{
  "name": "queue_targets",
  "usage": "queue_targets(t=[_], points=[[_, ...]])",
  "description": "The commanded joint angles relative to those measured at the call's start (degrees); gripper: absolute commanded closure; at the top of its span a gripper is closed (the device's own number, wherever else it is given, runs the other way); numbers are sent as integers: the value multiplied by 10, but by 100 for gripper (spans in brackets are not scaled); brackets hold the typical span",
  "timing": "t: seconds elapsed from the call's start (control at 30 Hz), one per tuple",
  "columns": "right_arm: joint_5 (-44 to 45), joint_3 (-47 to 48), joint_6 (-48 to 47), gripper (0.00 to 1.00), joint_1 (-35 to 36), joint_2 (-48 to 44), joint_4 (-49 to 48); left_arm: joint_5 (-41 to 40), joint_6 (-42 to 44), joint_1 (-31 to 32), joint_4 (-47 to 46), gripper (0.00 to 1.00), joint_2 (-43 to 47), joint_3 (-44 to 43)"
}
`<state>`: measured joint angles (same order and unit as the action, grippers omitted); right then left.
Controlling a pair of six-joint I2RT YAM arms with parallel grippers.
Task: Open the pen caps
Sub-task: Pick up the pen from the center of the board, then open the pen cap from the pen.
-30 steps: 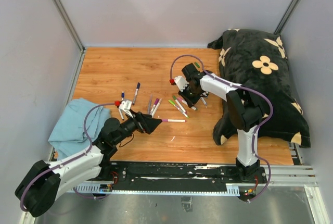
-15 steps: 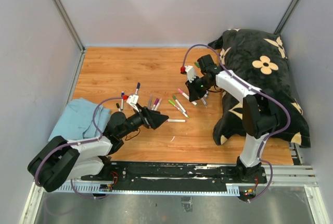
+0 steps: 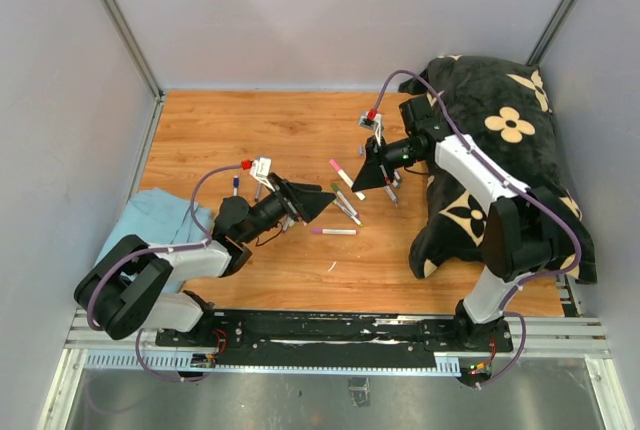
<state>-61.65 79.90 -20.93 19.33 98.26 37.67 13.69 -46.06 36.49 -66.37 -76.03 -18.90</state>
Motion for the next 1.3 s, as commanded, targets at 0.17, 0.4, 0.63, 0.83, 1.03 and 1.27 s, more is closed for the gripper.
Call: queue_targets(t=[0.17, 0.4, 0.63, 0.83, 1.03, 1.27], points=[[-154, -9, 3, 99, -6, -37, 17, -55, -12, -3, -55, 10, 16, -40], [-170, -11, -3, 99, 4, -42, 17, -75, -8, -3, -43, 18, 11, -72], [-162, -14, -9, 99, 20, -41, 17, -52, -20, -2, -63, 33, -16, -95], [-152, -14, -12, 99, 29, -41, 18, -35, -27, -3, -60, 50, -32, -102], [-145, -15, -14, 99, 36, -39, 18, -23, -27, -3, -56, 66, -40, -107], [-139, -15, -16, 99, 40, -38, 17, -7, -23, -3, -49, 91, -45, -112]])
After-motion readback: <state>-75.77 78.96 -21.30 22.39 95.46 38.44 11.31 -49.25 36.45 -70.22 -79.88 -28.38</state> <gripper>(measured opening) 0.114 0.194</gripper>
